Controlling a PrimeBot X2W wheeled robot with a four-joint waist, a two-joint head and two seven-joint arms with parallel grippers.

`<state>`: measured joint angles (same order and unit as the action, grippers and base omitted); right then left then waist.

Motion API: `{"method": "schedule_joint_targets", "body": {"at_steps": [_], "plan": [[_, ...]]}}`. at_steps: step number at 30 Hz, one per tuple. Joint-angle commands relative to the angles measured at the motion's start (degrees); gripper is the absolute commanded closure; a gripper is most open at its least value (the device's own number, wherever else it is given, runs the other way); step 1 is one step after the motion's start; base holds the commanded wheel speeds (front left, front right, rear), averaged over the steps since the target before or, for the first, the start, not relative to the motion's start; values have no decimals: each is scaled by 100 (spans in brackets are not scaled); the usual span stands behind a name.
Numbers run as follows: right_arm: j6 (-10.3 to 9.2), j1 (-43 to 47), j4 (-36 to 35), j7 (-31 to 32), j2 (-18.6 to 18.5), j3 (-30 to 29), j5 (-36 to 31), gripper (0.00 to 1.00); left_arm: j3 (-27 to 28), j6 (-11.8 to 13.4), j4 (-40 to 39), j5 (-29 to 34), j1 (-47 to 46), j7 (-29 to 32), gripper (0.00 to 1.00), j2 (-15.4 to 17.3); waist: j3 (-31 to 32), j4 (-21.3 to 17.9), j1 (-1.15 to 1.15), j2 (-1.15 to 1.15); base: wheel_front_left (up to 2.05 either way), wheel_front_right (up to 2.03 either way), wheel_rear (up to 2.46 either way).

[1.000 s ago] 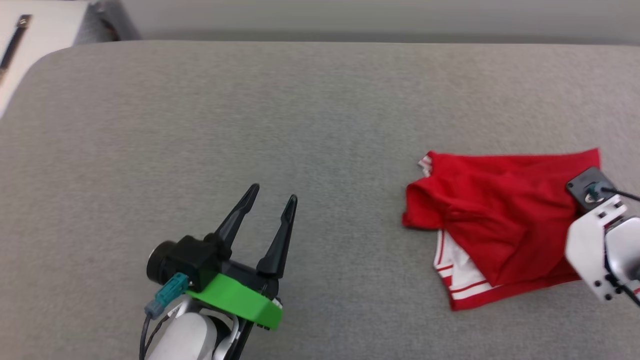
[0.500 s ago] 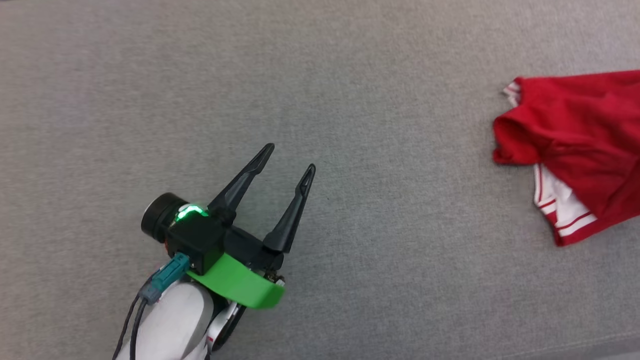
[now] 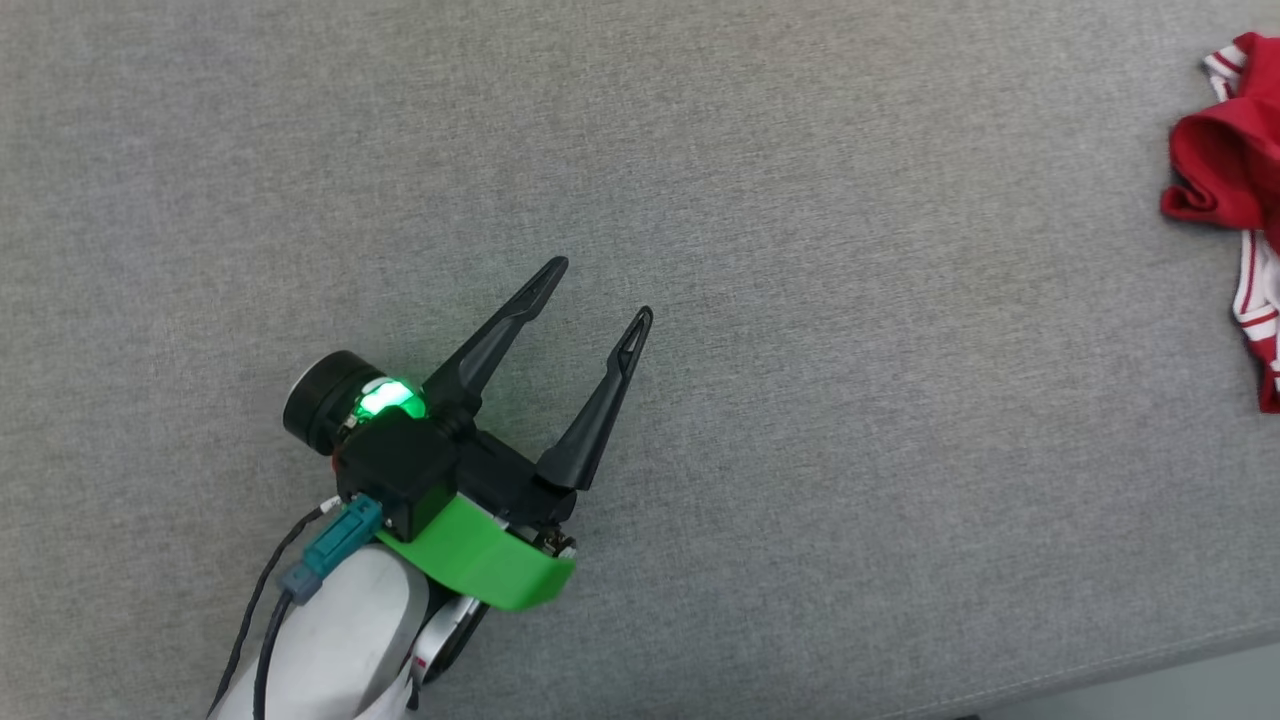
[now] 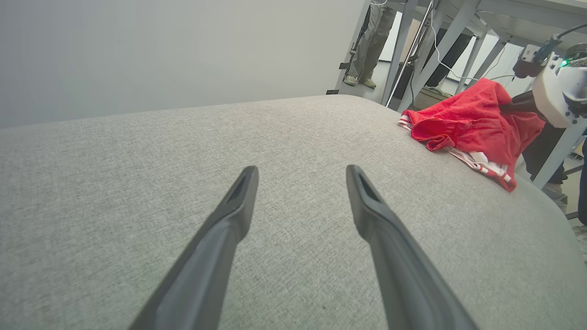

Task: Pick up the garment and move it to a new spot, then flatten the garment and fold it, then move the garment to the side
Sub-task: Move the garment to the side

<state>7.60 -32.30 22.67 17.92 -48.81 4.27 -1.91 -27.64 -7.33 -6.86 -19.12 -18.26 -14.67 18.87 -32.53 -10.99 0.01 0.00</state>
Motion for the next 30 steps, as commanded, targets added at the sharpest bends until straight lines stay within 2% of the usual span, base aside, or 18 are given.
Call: {"method": "schedule_joint_targets", "body": {"at_steps": [1, 8, 9, 10, 15, 20, 26, 30], "plan": [[-11, -136, 134, -90, 29, -74, -49, 100, 7, -15, -42, 9, -135, -33, 0, 26, -91, 98, -1, 0, 0, 0, 0], [-11, -508, 796, -560, 113, -214, -142, 100, 55, -15, -60, 23, -160, -33, 0, 17, -179, 243, -1, 0, 0, 0, 0], [-11, -567, 906, -613, 132, -226, -180, 13, 63, -15, -54, 22, -164, -33, 0, 12, -169, 263, -1, 0, 0, 0, 0], [-11, -611, 990, -663, 153, -241, -205, 0, 70, -15, -46, 18, -166, -33, 0, 1, -154, 278, -1, 0, 0, 0, 0], [-11, -793, 1410, -1048, 282, -290, -304, 0, 116, -15, 52, -38, -153, -33, 0, -112, 82, 380, -1, 0, 0, 0, 0], [-11, -987, 1535, -1400, 407, -235, -297, 0, 327, -15, 243, -185, -10, -33, 0, -317, 576, 532, -1, 0, 0, 0, 0], [-11, -1009, 1083, -1698, 822, -158, 138, 0, 793, -15, 562, -314, 309, -33, 0, -592, 1291, 796, -1, 0, 0, 0, 0], [-11, -736, 567, -1863, 1248, -153, 576, 0, 1055, -15, 769, -328, 537, -33, 0, -719, 1725, 1006, -1, 0, 0, 0, 0]]}}
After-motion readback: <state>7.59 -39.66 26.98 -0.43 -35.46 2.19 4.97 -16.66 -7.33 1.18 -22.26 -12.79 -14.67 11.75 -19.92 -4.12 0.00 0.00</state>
